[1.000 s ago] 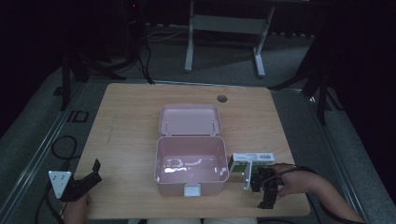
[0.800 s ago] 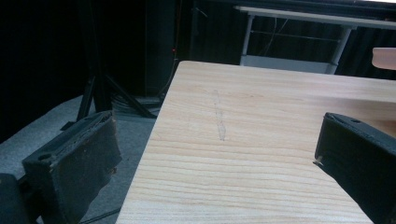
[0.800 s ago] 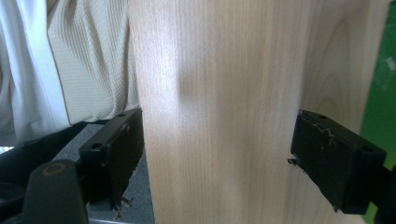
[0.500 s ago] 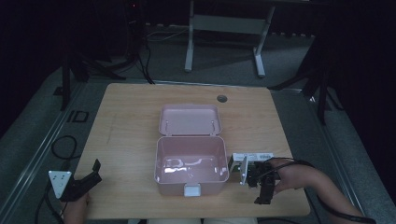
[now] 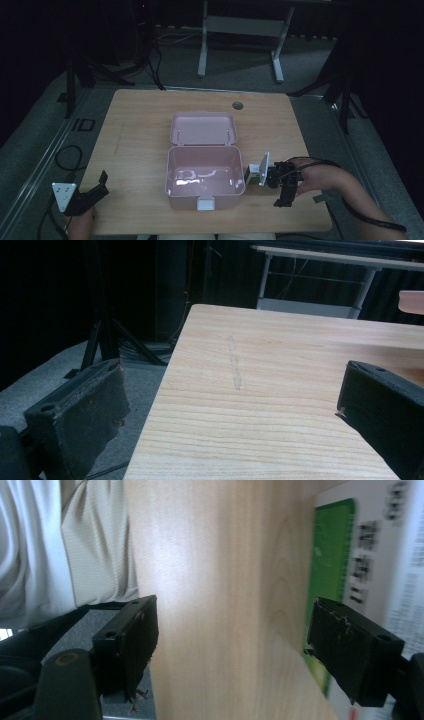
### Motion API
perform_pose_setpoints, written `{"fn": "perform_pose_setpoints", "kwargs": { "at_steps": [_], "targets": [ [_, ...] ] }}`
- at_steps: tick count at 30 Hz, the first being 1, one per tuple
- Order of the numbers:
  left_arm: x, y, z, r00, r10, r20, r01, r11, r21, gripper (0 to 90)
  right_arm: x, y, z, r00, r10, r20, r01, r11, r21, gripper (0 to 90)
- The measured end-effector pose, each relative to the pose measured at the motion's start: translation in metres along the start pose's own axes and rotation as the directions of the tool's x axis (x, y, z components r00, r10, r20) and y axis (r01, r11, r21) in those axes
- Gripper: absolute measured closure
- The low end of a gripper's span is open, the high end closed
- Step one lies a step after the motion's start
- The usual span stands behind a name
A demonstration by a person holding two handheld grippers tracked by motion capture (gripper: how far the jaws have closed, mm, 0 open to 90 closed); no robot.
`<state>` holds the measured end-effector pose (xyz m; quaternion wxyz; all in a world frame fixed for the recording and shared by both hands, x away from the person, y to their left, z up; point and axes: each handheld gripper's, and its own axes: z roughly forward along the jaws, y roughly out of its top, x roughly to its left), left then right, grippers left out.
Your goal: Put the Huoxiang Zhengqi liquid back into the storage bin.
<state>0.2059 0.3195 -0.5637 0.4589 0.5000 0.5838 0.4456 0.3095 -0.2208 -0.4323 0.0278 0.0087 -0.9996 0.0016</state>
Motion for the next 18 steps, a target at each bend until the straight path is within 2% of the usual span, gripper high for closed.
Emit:
{"fn": "perform_pose_setpoints", "kwargs": {
  "at_steps": [9,18],
  "targets": [
    [0.0,0.0,0.0,1.0,-0.001,0.001,0.001,1.0,0.002,0.4,-0.019,-0.006,-0.012,0.9998,0.013,0.012,-0.013,1.0,-0.006,21.3],
    [0.0,0.0,0.0,1.0,0.001,0.003,-0.001,1.0,0.003,0.4,-0.037,-0.005,-0.018,0.9991,0.032,0.029,-0.032,0.999,0.024,22.2]
  ]
}}
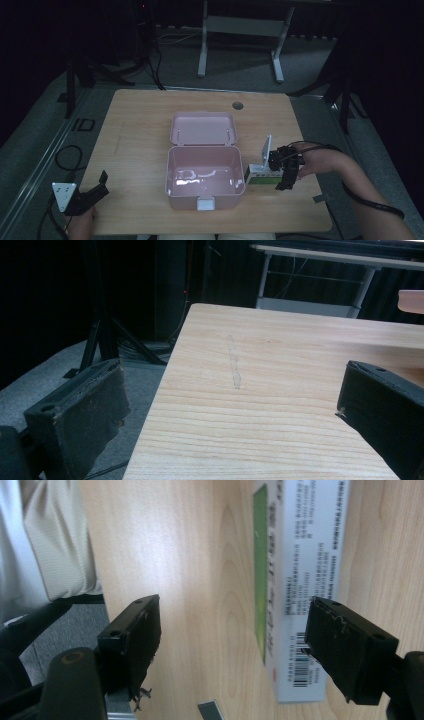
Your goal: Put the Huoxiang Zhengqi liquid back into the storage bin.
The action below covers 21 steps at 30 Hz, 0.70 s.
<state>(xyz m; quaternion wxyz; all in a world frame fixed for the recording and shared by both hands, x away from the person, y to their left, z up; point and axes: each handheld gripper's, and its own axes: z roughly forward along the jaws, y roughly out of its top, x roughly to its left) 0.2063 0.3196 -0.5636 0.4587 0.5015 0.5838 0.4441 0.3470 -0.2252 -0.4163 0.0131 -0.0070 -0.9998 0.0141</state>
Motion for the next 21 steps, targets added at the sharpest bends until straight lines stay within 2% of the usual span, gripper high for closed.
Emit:
{"fn": "perform_pose_setpoints", "kwargs": {
  "at_steps": [10,21],
  "targets": [
    [0.0,0.0,0.0,1.0,0.0,0.002,0.0,1.0,0.002,0.4,-0.021,0.003,0.004,0.9998,0.02,0.006,-0.02,0.999,0.026,25.9],
    [0.0,0.0,0.0,1.0,0.0,0.005,0.0,1.0,0.003,0.4,-0.036,0.005,0.011,0.9999,0.014,-0.003,-0.014,0.999,0.041,31.4]
  ]
}}
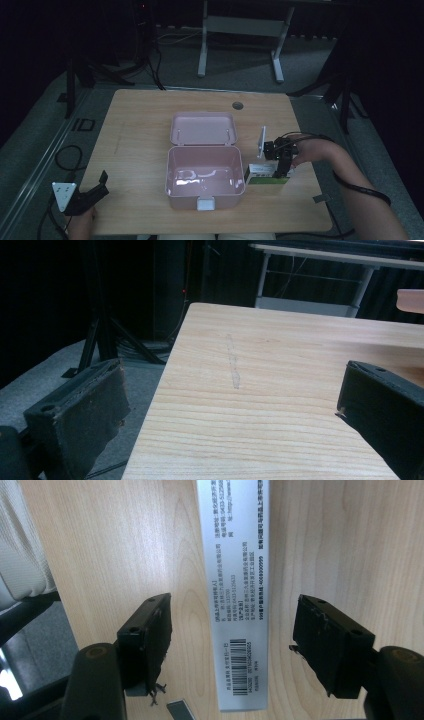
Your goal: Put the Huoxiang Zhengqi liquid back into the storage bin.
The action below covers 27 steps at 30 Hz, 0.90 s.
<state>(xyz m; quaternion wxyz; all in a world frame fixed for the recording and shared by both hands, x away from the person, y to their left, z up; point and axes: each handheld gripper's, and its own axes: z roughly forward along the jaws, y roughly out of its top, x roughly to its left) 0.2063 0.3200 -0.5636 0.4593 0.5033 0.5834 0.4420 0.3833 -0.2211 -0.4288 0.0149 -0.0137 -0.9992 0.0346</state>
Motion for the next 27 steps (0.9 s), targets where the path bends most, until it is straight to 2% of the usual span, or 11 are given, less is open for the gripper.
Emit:
{"fn": "perform_pose_setpoints", "kwargs": {
  "at_steps": [11,18,20,23,27],
  "targets": [
    [0.0,0.0,0.0,1.0,0.001,0.004,-0.001,1.0,0.0,0.4,-0.006,0.004,0.019,0.9999,-0.01,-0.014,0.01,1.0,0.024,40.0],
    [0.0,0.0,0.0,1.0,0.002,0.005,-0.002,1.0,0.003,0.4,-0.007,0.005,0.028,0.9993,-0.023,-0.028,0.024,0.999,0.032,52.4],
    [0.0,0.0,0.0,1.0,0.002,0.005,-0.002,1.0,0.003,0.4,-0.007,0.005,0.029,0.9992,-0.028,-0.028,0.029,0.999,0.035,58.2],
    [0.0,0.0,0.0,1.0,0.002,0.004,-0.002,1.0,0.003,0.4,-0.005,0.006,0.027,0.999,-0.042,-0.015,0.043,0.998,0.036,61.4],
    [0.0,0.0,0.0,1.0,0.001,0.004,-0.001,1.0,0.003,0.4,-0.005,0.007,0.025,0.9986,-0.05,-0.019,0.051,0.998,0.046,61.6]
  ]
}}
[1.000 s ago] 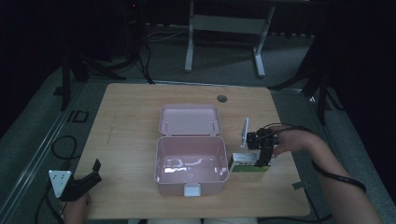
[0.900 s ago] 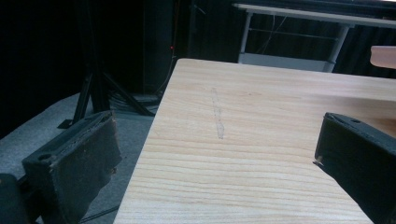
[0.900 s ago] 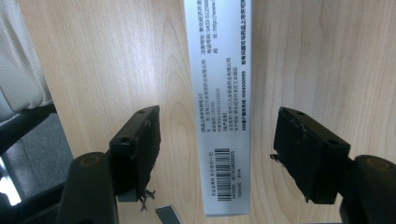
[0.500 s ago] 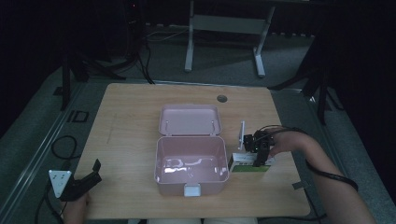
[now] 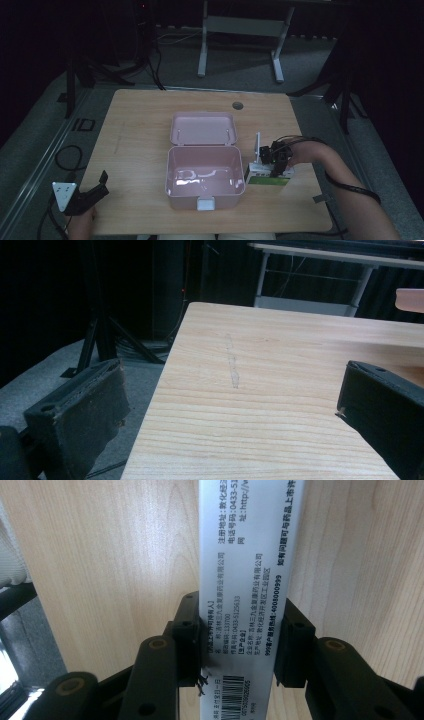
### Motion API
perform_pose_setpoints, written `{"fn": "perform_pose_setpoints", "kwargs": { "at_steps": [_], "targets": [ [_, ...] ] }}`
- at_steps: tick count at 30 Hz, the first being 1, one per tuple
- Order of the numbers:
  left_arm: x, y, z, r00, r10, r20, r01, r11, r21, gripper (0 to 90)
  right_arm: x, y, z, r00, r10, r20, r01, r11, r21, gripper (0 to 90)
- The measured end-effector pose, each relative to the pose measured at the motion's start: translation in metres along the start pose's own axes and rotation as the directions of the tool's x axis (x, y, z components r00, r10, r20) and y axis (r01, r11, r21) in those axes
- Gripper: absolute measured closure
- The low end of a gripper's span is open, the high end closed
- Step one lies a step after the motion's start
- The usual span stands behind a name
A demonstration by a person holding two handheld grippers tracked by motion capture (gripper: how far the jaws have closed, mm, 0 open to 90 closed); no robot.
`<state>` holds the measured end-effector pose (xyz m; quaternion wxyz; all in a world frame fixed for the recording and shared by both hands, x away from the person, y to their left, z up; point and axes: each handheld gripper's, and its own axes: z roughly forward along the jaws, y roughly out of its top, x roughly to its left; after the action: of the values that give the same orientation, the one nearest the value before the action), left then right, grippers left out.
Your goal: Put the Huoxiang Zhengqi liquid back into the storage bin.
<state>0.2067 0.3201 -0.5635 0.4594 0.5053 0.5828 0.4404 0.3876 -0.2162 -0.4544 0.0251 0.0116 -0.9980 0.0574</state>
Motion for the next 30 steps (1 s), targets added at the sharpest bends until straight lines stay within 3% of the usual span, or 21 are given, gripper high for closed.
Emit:
{"fn": "perform_pose_setpoints", "kwargs": {
  "at_steps": [10,16,22,30],
  "targets": [
    [0.0,0.0,0.0,1.0,0.0,-0.002,0.0,1.0,0.0,0.4,0.002,-0.002,-0.006,0.9998,0.019,-0.006,-0.019,1.0,0.022,61.7],
    [0.0,0.0,0.0,1.0,0.001,-0.004,-0.001,1.0,0.0,0.4,0.006,-0.006,-0.023,0.9993,0.029,-0.025,-0.03,0.999,-0.019,61.7],
    [0.0,0.0,0.0,1.0,0.0,-0.005,0.0,1.0,0.0,0.4,0.011,-0.006,-0.034,0.9983,0.044,-0.038,-0.044,0.999,0.002,61.7],
    [0.0,0.0,0.0,1.0,-0.001,-0.006,0.001,1.0,0.001,0.4,0.02,-0.008,-0.061,0.9991,0.04,-0.013,-0.04,0.999,-0.014,61.7]
  ]
}}
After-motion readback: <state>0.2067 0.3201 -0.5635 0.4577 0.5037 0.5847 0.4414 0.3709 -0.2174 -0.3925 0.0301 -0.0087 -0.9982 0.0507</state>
